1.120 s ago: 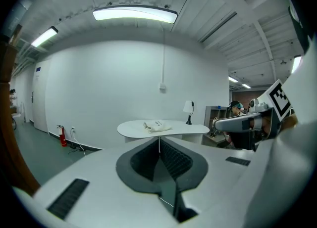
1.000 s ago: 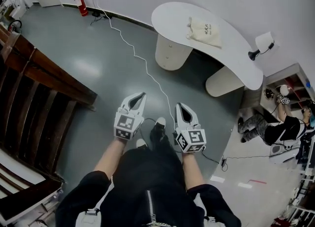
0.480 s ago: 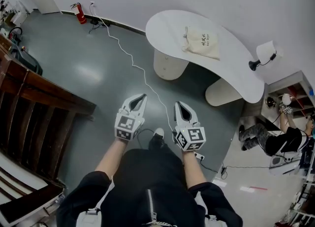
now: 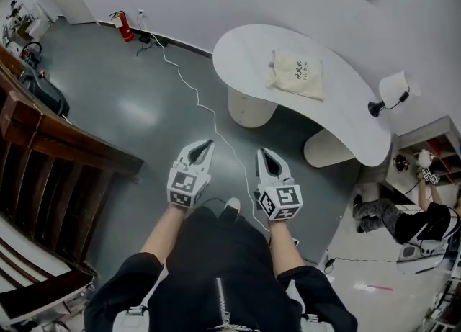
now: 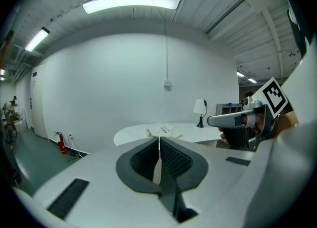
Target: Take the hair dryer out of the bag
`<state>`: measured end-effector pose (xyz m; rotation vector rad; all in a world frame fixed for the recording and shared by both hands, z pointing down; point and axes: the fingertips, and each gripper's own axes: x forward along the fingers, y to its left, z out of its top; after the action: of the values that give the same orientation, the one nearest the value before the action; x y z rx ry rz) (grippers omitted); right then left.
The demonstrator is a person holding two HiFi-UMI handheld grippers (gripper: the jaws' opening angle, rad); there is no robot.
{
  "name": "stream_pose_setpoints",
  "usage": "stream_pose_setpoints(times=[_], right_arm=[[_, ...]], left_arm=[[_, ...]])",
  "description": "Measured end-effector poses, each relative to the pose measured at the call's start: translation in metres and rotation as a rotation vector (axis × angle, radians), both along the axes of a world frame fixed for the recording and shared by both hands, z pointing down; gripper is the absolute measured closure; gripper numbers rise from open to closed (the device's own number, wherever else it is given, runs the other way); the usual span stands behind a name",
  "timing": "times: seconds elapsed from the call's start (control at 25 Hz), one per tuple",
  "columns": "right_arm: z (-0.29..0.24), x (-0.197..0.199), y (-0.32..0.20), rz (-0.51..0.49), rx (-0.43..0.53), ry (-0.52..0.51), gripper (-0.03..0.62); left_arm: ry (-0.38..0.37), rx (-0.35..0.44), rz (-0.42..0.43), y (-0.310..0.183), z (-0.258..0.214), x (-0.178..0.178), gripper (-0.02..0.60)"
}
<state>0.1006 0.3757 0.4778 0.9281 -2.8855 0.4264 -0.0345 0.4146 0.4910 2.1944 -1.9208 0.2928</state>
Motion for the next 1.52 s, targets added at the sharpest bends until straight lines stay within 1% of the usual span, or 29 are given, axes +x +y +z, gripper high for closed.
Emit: stream_pose_setpoints(times=[0.32, 0.52, 0.64, 0.76, 1.08, 1.36, 1.52], right_arm=[[0.007, 0.002, -0.017, -0.005, -0.017, 0.010, 0.589], [0.014, -0.007, -0.033, -0.004, -0.025, 0.027, 0.589], [0.014, -0.013, -0.054, 0.007, -0.023, 0.034, 0.589], [0.011, -0.028, -0.078, 0.019, -0.017, 0.034, 0.589], [0.008, -0.060, -0.138, 0.074, -0.031, 0.038, 0.589], [0.014, -0.095, -0.172, 0.103, -0.044, 0.070, 0.589], [0.015, -0.113, -0.187, 0.123, -0.048, 0.078, 0.589]], left_arm=[[0.004, -0.003, -0.005, -0.020, 0.001, -0.002, 0.565], [0.020, -0.007, 0.011, -0.045, 0.010, -0.005, 0.565], [0.021, -0.004, 0.035, -0.069, 0.010, -0.008, 0.565], [0.016, 0.003, 0.057, -0.097, 0.008, -0.020, 0.565], [0.026, -0.011, 0.115, -0.164, 0.009, -0.049, 0.565], [0.042, -0.024, 0.156, -0.205, 0.016, -0.082, 0.565], [-0.002, -0.031, 0.192, -0.218, 0.021, -0.095, 0.565]])
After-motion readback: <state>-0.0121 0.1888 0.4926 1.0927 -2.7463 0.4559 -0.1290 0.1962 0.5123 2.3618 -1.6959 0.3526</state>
